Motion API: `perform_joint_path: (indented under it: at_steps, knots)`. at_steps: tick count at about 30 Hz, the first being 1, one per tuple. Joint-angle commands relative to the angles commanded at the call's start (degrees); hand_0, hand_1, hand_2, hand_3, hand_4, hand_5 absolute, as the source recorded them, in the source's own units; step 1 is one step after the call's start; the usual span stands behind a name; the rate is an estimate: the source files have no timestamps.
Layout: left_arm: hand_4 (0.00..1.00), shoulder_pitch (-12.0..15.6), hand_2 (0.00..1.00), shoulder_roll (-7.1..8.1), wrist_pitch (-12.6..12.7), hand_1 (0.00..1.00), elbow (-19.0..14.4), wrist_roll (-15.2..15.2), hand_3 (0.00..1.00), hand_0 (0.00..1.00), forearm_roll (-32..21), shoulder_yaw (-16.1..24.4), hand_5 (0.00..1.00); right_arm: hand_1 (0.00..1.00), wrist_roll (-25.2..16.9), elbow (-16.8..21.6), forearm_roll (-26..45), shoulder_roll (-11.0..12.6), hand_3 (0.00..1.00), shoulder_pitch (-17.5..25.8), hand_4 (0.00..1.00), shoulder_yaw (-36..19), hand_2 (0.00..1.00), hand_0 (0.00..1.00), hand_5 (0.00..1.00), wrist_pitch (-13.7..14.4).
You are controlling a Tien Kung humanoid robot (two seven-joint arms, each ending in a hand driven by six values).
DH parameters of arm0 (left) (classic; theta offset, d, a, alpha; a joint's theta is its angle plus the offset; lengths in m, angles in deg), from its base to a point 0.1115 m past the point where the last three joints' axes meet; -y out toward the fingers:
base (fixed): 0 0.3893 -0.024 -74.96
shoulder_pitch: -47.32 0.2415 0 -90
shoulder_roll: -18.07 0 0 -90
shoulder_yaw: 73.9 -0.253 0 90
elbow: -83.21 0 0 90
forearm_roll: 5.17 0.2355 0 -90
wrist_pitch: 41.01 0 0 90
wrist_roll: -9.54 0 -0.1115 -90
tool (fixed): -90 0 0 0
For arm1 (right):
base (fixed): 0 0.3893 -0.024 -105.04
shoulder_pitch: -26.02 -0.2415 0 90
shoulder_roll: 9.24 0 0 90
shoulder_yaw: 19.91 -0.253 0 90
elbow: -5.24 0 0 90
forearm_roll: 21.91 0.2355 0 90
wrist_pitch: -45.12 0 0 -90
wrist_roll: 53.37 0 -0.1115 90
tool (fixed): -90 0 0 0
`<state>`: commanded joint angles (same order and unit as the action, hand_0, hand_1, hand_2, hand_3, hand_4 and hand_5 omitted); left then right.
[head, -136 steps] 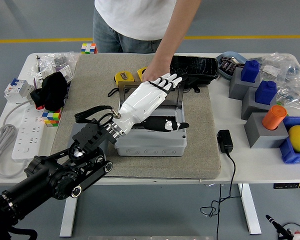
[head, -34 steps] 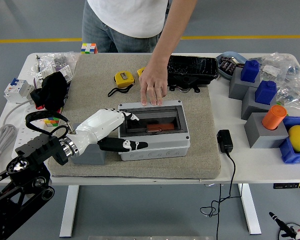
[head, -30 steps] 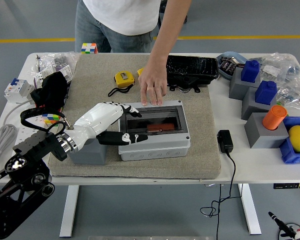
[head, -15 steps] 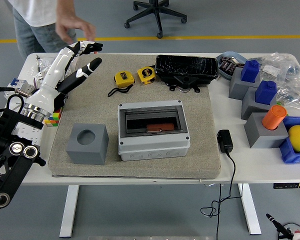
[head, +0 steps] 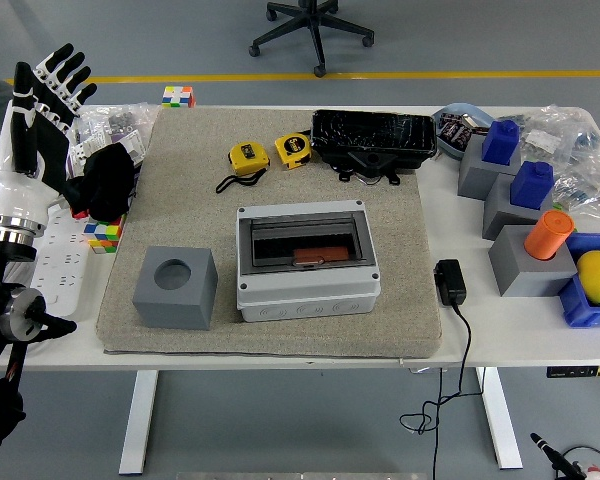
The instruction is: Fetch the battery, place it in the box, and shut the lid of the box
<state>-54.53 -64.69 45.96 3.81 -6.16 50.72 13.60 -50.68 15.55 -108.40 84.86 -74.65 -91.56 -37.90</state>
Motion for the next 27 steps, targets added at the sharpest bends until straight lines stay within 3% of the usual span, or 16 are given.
perform_joint_path:
  at_steps: [3,7,12,15,16,17,19,22,27]
  knots:
    - [0.998,0.2,0.943,-0.18,-1.4,0.966,0.9,0.0,0.921,0.908,-6.4,0.5,0.998,0.799,0.0,0.0,-0.2,-0.1,0.84,-0.1,0.998,-0.3,0.786,0.847,0.998,0.0]
    - [0.998,0.6,0.936,-0.52,-2.4,0.966,1.7,0.0,0.917,0.905,-9.0,0.9,0.998,0.798,0.1,0.0,-0.8,-0.2,0.84,0.1,0.998,-1.1,0.786,0.847,0.998,0.0]
    - [0.998,0.8,0.925,-0.74,-5.4,0.95,2.3,0.9,0.91,0.898,-14.3,0.4,0.998,0.798,0.0,0.0,-0.8,-0.2,0.84,0.0,0.998,-1.1,0.786,0.848,0.998,-0.1]
    - [0.998,0.9,0.925,-0.73,-5.1,0.95,2.1,1.5,0.91,0.898,-11.8,0.9,0.998,0.798,0.0,0.0,-0.7,-0.2,0.84,0.0,0.998,-1.2,0.786,0.848,0.998,-0.1]
    - [0.998,0.9,0.925,-0.63,-5.0,0.95,1.9,2.3,0.91,0.898,-9.7,1.4,0.998,0.798,0.0,0.0,-0.7,-0.2,0.84,0.0,0.998,-1.2,0.786,0.848,0.998,-0.1]
    - [0.998,1.0,0.867,-0.54,-4.9,0.886,1.8,3.1,0.871,0.879,-8.1,1.8,0.998,0.799,0.0,0.0,-0.8,-0.2,0.841,0.0,0.998,-1.3,0.786,0.848,0.998,-0.1]
    - [0.998,1.0,0.867,-0.29,-4.4,0.886,1.3,5.2,0.871,0.879,-3.6,3.0,0.998,0.799,0.0,0.0,-0.8,-0.2,0.841,0.0,0.998,-1.3,0.786,0.848,0.998,0.0]
    - [0.998,1.2,0.867,0.31,-4.8,0.886,0.5,9.8,0.871,0.879,3.2,4.4,0.998,0.799,0.0,0.0,-1.1,-0.2,0.841,0.1,0.998,-1.6,0.786,0.848,0.998,-0.1]
    - [0.998,1.5,0.848,1.09,-8.6,0.868,0.0,18.0,0.856,0.863,15.5,4.6,0.998,0.799,0.0,0.0,-1.2,-0.3,0.841,0.2,0.998,-1.8,0.786,0.847,0.998,0.0]
